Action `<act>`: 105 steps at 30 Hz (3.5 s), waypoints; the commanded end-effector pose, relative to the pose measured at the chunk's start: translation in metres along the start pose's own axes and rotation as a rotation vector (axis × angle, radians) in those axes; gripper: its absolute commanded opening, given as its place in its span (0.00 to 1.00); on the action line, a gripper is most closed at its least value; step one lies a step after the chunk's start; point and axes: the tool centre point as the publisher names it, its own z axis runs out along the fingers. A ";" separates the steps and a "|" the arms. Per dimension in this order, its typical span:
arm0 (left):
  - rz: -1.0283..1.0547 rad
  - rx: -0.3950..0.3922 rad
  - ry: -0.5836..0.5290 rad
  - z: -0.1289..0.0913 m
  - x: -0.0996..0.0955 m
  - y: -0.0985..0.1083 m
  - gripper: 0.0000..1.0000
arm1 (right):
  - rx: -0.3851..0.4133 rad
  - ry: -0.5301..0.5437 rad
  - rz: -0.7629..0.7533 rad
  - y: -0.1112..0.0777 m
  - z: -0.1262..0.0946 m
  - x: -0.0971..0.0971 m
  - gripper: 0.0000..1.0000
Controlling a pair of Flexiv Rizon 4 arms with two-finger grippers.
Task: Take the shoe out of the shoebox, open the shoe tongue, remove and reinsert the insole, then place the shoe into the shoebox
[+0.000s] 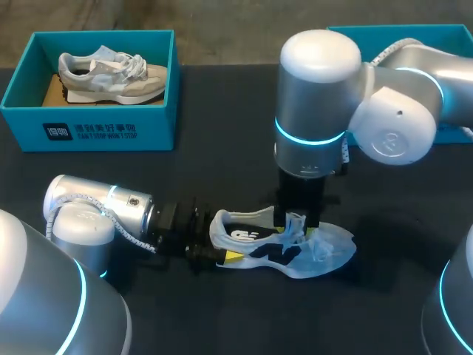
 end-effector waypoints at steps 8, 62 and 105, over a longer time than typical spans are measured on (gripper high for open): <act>0.000 -0.001 -0.001 0.001 0.001 0.005 0.00 | 0.012 0.079 -0.032 -0.005 -0.004 -0.005 0.00; 0.000 -0.001 -0.001 0.001 0.001 0.005 0.00 | 0.030 0.323 -0.417 -0.018 -0.050 -0.068 1.00; 0.000 -0.001 -0.001 0.001 0.001 0.005 0.00 | -0.176 -0.129 -1.595 -0.034 -0.082 0.028 0.00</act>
